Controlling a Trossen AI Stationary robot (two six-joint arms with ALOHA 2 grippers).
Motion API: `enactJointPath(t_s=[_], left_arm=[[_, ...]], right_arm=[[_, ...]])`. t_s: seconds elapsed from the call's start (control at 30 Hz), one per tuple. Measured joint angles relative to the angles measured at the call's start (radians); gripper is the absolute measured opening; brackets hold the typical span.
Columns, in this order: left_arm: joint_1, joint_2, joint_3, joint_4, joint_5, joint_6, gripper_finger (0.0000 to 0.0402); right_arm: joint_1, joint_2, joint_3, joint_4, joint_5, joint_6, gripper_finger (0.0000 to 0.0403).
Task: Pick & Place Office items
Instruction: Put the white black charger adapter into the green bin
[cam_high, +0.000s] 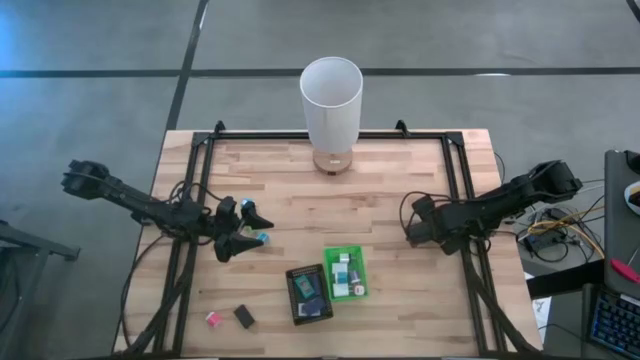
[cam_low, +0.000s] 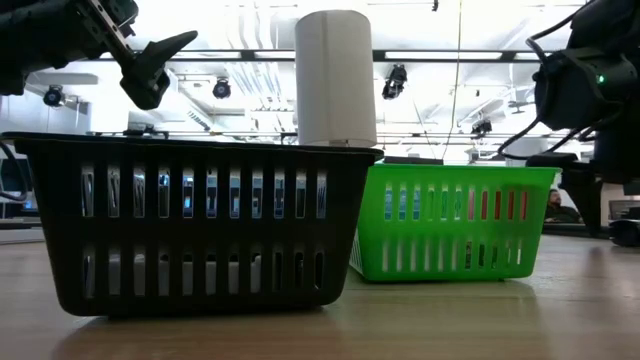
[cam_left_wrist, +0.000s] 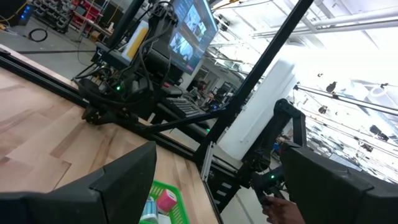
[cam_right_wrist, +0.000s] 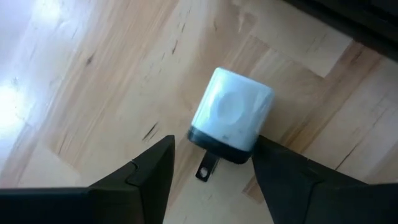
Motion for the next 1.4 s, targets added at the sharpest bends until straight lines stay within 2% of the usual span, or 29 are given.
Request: enactJointPath(t_s=[0.17,0.43,0.67,0.97,1.17,1.4], left_arm=[[0.0,0.0,0.0,-0.004,0.0,0.0,0.034],[0.0,0.0,0.0,-0.006,0.0,0.0,0.034],[0.0,0.0,0.0,-0.007,0.0,0.0,0.034],[0.0,0.0,0.0,-0.008,0.0,0.0,0.034],[0.0,0.0,0.0,-0.015,0.0,0.0,0.034],[0.0,0.0,0.0,-0.015,0.0,0.0,0.034]], right_arm=[[0.001,0.052,0.006,-0.014,-0.01,-0.003,0.0153],[0.001,0.074,0.019,-0.024,-0.026,-0.022,0.0022],[0.002,0.074,0.022,-0.022,-0.025,-0.041,0.0015],[0.002,0.087,0.089,-0.008,-0.002,-0.158,0.0014],[0.002,0.144,0.182,-0.004,0.045,-0.286,0.0013],[0.002,0.264,0.348,-0.005,0.047,-0.498,0.0013]])
